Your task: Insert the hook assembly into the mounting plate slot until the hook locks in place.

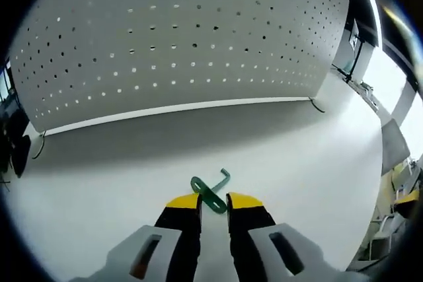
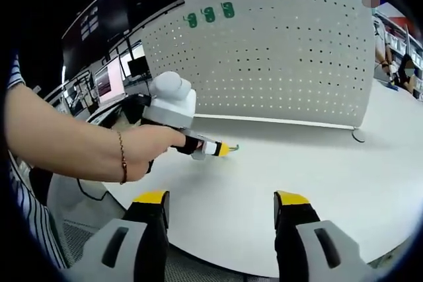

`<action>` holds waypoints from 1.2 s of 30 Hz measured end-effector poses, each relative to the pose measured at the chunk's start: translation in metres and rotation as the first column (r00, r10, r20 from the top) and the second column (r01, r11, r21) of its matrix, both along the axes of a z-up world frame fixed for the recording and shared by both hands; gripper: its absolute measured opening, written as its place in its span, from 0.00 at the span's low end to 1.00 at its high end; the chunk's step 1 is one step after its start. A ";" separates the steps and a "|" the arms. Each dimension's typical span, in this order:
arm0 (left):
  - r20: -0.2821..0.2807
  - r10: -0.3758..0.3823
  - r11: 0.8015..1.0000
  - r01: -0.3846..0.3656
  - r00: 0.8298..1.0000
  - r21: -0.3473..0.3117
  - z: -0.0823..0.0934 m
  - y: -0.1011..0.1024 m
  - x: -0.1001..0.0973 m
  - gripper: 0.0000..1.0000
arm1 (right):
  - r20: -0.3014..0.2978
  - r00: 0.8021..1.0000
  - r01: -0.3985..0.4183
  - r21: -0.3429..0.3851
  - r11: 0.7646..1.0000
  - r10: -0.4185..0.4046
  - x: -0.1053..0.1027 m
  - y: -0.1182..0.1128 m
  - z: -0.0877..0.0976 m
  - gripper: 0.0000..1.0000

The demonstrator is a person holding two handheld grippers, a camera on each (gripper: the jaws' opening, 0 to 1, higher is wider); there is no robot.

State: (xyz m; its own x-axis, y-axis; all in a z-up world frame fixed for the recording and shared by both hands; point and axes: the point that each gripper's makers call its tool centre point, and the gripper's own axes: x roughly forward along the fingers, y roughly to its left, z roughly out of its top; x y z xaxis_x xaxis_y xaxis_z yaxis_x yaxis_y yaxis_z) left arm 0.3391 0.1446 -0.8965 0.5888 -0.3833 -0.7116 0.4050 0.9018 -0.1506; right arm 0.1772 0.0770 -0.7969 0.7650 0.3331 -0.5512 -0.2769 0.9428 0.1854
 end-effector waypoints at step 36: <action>0.096 -0.053 0.999 0.052 0.994 0.014 0.020 0.014 0.027 0.01 | -0.015 1.000 0.001 0.007 1.000 -0.001 0.000 -0.001 -0.002 0.60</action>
